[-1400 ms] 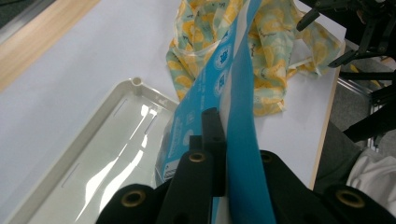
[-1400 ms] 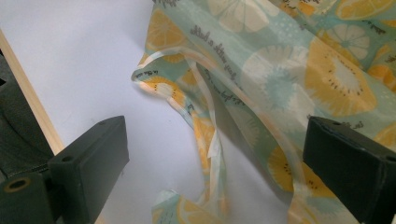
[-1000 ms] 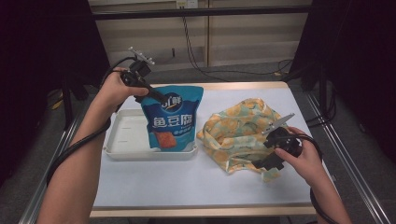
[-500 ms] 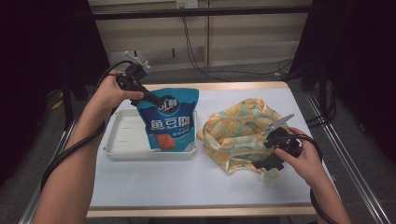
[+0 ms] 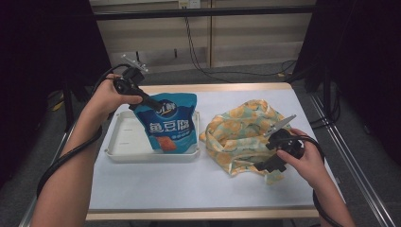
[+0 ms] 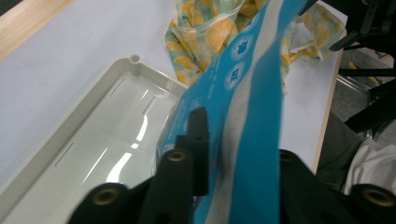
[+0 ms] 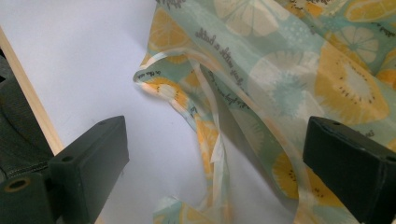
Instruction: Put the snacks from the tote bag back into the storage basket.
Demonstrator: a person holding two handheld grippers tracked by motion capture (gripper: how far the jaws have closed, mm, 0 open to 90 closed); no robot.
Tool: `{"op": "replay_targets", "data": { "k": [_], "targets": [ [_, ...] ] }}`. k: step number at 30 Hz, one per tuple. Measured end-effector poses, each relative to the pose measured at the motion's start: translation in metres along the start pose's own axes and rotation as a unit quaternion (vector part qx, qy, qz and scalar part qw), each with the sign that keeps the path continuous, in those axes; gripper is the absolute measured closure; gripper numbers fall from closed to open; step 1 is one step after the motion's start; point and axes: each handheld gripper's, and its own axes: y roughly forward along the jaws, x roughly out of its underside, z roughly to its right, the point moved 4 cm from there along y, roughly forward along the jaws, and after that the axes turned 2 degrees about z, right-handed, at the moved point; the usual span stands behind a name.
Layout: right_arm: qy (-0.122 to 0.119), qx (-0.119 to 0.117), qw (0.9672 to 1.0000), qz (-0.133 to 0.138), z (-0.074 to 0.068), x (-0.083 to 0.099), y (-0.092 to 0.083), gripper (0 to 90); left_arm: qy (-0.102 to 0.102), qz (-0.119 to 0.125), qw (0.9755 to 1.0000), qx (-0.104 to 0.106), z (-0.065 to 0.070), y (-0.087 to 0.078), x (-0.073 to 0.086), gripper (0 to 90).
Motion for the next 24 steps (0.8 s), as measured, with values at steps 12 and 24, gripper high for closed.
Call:
{"op": "replay_targets", "data": {
  "k": [12,24],
  "targets": [
    [0.0,0.003,1.0,0.003,0.0,0.0,-0.002,6.1,-0.007,-0.001,0.9988,-0.048,0.002,-0.004,0.009,36.7],
    [0.001,0.001,1.0,0.004,-0.001,0.0,-0.003,6.1,-0.016,-0.012,0.9971,-0.073,0.004,-0.011,0.023,20.4]
  ]
}}
